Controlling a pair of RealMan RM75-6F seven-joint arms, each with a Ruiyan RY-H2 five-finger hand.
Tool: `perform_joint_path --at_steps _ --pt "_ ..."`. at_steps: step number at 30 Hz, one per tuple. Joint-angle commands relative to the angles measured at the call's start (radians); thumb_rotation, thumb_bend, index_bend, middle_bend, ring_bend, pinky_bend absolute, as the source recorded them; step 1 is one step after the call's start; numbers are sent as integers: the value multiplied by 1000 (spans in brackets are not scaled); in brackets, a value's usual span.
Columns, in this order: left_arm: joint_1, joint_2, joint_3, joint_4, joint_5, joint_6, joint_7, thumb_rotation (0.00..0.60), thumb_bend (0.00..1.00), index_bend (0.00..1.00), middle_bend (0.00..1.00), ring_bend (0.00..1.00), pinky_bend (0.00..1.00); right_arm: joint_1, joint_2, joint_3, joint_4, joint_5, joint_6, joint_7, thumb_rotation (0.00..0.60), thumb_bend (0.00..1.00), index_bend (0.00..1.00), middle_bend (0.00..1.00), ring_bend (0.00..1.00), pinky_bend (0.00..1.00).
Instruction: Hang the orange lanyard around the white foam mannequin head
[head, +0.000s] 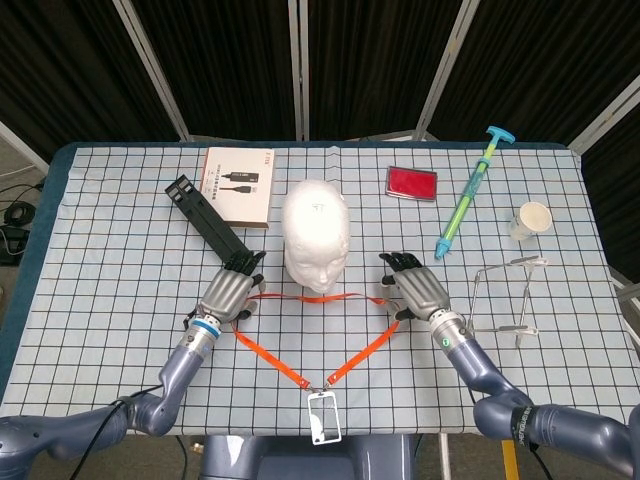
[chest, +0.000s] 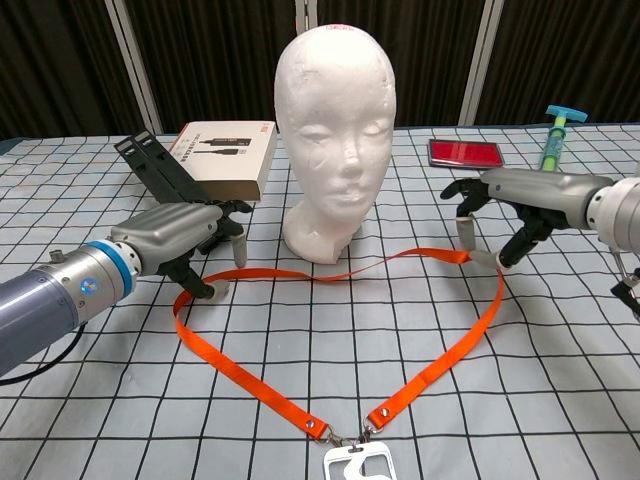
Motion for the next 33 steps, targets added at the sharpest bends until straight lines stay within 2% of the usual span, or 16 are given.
perform_joint_path --at_steps 1,12,16,24,33 --pt "-3 -14 4 18 -3 0 6 600 419 458 0 0 0 0 -1 0 4 -2 -2 4 600 452 727 64 0 0" --pt "-2 -35 6 55 -3 13 -21 600 464 655 0 0 0 -3 1 -3 18 -17 -2 25 600 452 730 66 0 0" --pt "3 -28 9 43 10 28 -35 600 473 695 0 0 0 -4 5 -4 13 -25 3 24 600 453 731 70 0 0" --pt "31 32 31 -38 72 103 -62 600 475 722 0 0 0 -17 29 -17 -23 -108 46 37 600 453 736 85 0 0" --pt "90 152 73 -195 177 231 -101 600 508 729 0 0 0 -44 89 -38 -74 -290 148 94 600 454 739 98 0 0"
